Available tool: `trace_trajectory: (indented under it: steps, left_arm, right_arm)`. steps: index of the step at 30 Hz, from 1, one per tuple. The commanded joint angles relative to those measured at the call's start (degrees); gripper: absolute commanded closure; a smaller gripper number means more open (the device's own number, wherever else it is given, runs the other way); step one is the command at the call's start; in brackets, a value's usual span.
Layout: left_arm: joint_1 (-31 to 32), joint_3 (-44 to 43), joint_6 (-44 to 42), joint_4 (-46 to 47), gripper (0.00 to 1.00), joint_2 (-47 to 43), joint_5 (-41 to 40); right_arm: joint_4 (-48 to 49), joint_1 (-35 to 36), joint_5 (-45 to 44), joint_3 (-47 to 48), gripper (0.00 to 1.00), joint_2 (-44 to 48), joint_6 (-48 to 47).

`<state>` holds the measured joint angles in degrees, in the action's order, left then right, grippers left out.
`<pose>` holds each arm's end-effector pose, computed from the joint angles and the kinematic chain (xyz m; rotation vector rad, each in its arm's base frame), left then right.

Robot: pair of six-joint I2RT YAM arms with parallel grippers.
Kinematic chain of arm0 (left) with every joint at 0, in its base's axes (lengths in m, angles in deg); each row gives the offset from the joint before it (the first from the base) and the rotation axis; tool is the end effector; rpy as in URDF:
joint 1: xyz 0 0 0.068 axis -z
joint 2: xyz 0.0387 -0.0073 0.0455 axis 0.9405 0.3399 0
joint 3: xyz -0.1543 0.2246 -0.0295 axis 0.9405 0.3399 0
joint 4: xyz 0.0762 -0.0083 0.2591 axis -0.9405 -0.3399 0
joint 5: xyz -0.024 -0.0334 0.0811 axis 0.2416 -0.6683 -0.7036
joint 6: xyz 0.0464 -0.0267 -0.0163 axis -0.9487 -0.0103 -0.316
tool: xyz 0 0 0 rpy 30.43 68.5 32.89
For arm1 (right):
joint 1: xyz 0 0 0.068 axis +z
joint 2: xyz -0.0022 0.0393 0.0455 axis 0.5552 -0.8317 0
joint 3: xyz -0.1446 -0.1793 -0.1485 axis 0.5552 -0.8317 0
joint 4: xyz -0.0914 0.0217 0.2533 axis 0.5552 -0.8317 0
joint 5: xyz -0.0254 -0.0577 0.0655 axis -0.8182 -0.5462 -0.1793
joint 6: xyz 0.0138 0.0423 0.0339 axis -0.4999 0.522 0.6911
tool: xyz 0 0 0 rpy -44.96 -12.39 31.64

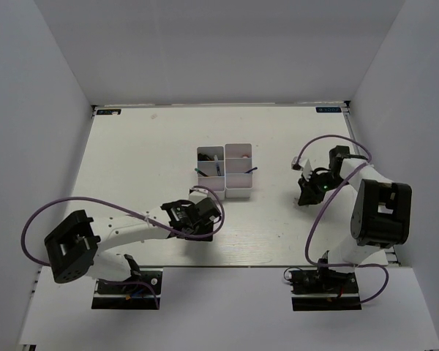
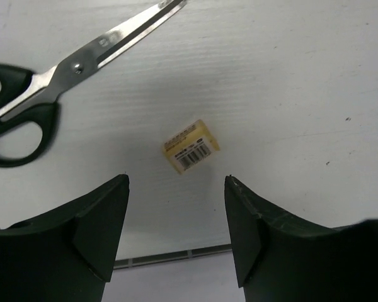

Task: Sort the stationery into containers
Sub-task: Pick up the pen from the center of the board, then place the stationery in the storage box.

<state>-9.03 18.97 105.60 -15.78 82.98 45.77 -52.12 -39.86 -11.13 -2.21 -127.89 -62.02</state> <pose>0.1256 -0.2030 0.1794 0.1455 2.7103 -0.1158 0.2884 -0.0091 0.1592 -1.3401 2.2621 0.5507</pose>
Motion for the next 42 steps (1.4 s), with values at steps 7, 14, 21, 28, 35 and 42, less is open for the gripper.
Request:
trace_trajectory:
  steps: [7,14,21,28,35,42]
  left_arm:
    - [0.8,0.1,-21.3,8.3,0.36,3.4,2.1]
    - [0.6,0.1,-26.2,6.9,0.34,1.7,0.9]
    - [0.9,1.3,-26.2,6.7,0.32,-2.2,2.2]
    - [0.7,2.9,-28.4,7.4,0.32,-3.5,3.6]
    - [0.8,5.8,-29.0,9.3,0.32,-5.3,4.4]
    - [1.3,7.1,-31.3,11.2,0.32,-5.8,4.4]
  right_arm:
    - [-25.3,10.6,19.0,14.5,1.00,8.6,1.5]
    - [-21.2,20.5,20.7,25.5,1.00,4.2,16.2]
    - [-6.9,30.8,6.1,24.0,1.00,1.3,23.5]
    - [-2.3,36.2,-6.6,26.9,1.00,-2.7,21.1]
    - [-1.3,39.5,-12.1,28.3,1.00,-6.2,19.8]
    - [0.4,42.8,-15.6,28.9,0.62,-7.7,20.4]
